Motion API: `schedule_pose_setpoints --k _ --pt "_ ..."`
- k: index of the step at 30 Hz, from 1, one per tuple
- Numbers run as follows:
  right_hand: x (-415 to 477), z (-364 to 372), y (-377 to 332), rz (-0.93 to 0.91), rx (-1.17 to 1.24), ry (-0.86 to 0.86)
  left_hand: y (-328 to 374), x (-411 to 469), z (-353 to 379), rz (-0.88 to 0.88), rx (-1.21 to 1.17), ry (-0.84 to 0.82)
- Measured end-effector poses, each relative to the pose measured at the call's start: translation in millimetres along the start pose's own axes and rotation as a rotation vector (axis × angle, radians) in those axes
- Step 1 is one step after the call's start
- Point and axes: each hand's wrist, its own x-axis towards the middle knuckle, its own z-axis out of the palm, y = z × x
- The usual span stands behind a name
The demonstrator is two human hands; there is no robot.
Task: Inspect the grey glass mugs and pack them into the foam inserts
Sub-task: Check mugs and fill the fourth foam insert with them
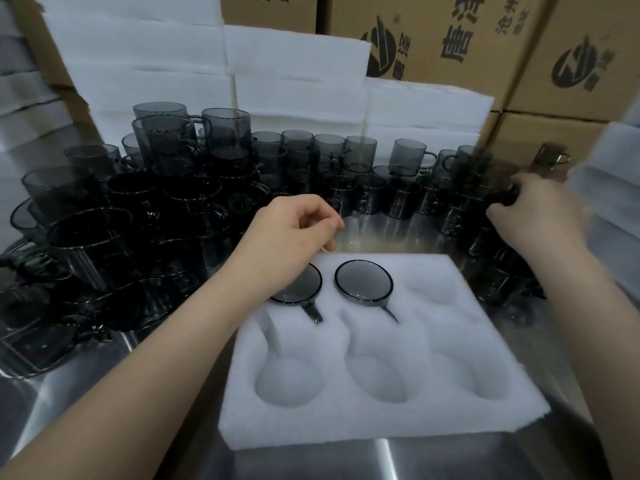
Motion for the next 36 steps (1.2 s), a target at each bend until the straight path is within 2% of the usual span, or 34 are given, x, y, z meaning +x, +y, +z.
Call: schedule_pose_setpoints --k 3,7,11,14,18,22,27,33,36 --pt "0.5 3.2 2.9 -0.046 0.062 0.063 0.0 -0.1 0.5 0.000 0.001 -0.001" --pt "-3.1 1.1 1.0 -0.066 0.262 0.192 0.1 0.0 0.2 0.006 0.003 -0.005" --pt "-12.6 -7.1 -18.9 -0.238 0.452 0.225 -0.4 0.0 0.5 0.032 0.004 0.002" --pt "-28.1 -14.1 -45.9 -0.365 0.676 0.068 -3.2 0.8 0.8 0.055 0.035 0.006" --pt "-56.5 -20.4 -81.3 -0.533 0.921 -0.278 -4.1 0.5 1.5 0.042 0.025 -0.025" --pt "-72.5 -20.1 -97.8 -0.617 1.106 -0.579 -1.6 0.8 -0.3 0.062 0.010 0.027" --pt "-65.4 -12.1 -97.2 -0.570 1.197 -0.484 -1.9 -0.5 -2.8 0.070 -0.099 0.074" --pt "-63.4 3.7 -85.9 -0.468 1.303 -0.753 -2.7 -1.2 -3.6 0.149 -0.051 0.013" --pt "-65.9 4.4 -86.1 -0.490 1.291 -0.723 -0.8 -1.5 -2.3 0.190 0.005 0.017"
